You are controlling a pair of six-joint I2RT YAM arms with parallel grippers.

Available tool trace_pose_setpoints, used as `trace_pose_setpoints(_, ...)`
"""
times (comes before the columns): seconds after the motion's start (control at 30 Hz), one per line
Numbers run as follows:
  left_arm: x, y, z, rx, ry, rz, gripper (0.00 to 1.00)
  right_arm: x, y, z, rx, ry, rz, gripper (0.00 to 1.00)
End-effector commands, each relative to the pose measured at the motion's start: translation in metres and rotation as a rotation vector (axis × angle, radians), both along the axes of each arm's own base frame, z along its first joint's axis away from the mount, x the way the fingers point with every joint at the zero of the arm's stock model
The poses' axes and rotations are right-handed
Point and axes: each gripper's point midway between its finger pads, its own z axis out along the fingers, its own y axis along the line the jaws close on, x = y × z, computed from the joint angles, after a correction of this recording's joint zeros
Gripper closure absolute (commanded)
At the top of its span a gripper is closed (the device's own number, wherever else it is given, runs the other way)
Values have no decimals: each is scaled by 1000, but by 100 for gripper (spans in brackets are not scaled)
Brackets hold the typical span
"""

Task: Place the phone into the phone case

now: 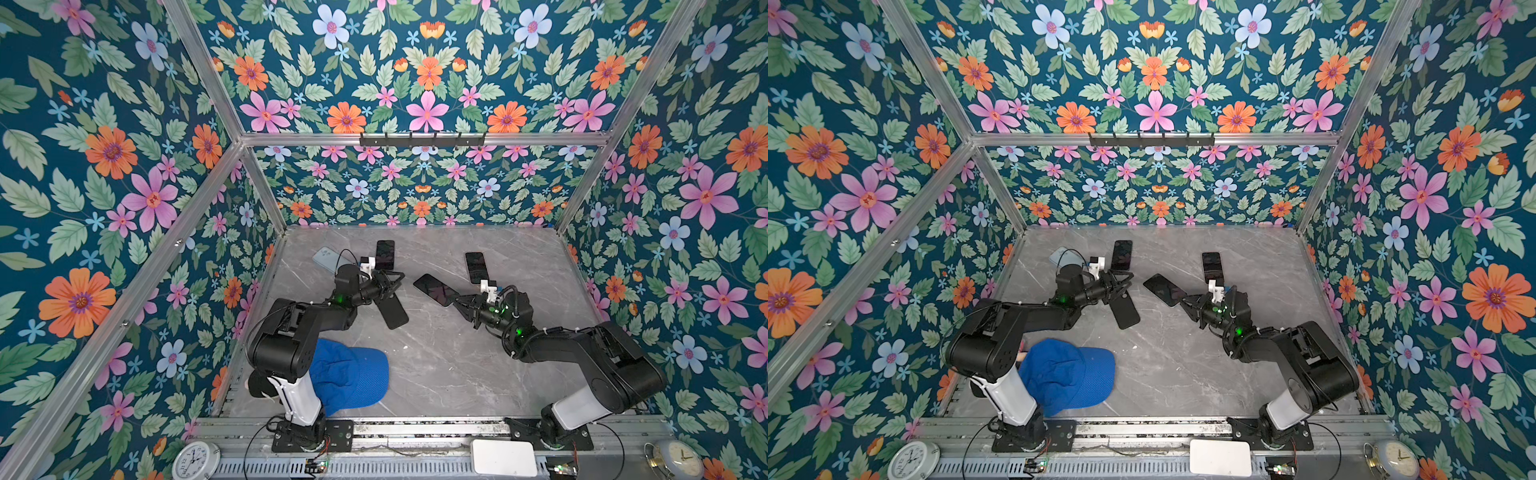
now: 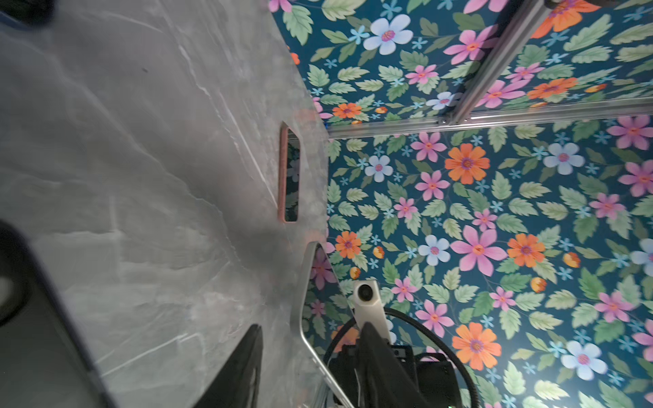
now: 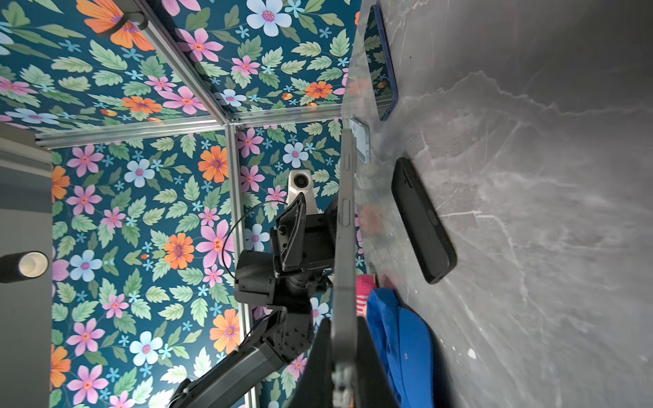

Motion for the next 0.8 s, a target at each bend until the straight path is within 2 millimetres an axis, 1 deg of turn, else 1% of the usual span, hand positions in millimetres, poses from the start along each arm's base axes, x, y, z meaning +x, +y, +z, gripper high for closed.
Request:
trace_pose_setpoints(0.0, -6, 22, -32, 220, 54, 0, 53, -3, 4, 6, -14, -37, 37, 100)
trace_pose_setpoints(0.07, -3, 38, -43, 336, 86, 18, 53, -3, 6, 8, -23, -47, 47, 100)
trace_pose_setpoints(0.1, -1, 44, -47, 377, 100, 27, 52, -4, 7, 2, -39, -23, 55, 100)
trace_pose_setpoints(0.2, 9, 64, -54, 468, 122, 52, 51, -6, 11, 0, -59, -18, 79, 100)
trace_pose_setpoints(0.27, 16, 80, -62, 564, 144, 59, 50, -8, 16, -3, -81, 0, 108, 100)
trace_pose_setpoints(0.33, 23, 86, -65, 626, 154, 49, 48, -11, 22, -7, -106, 15, 136, 100)
trace_pose_setpoints(0.43, 33, 88, -71, 655, 166, 37, 45, -15, 29, -11, -129, 30, 163, 100)
trace_pose_setpoints(0.57, 45, 85, -90, 653, 188, 30, 44, -18, 35, -16, -158, 38, 198, 100)
trace_pose_setpoints(0.7, 48, 79, -104, 633, 205, 12, 43, -18, 41, -18, -149, 44, 224, 100)
trace_pose_setpoints(0.77, 47, 75, -107, 625, 206, -3, 43, -18, 42, -19, -151, 48, 229, 100)
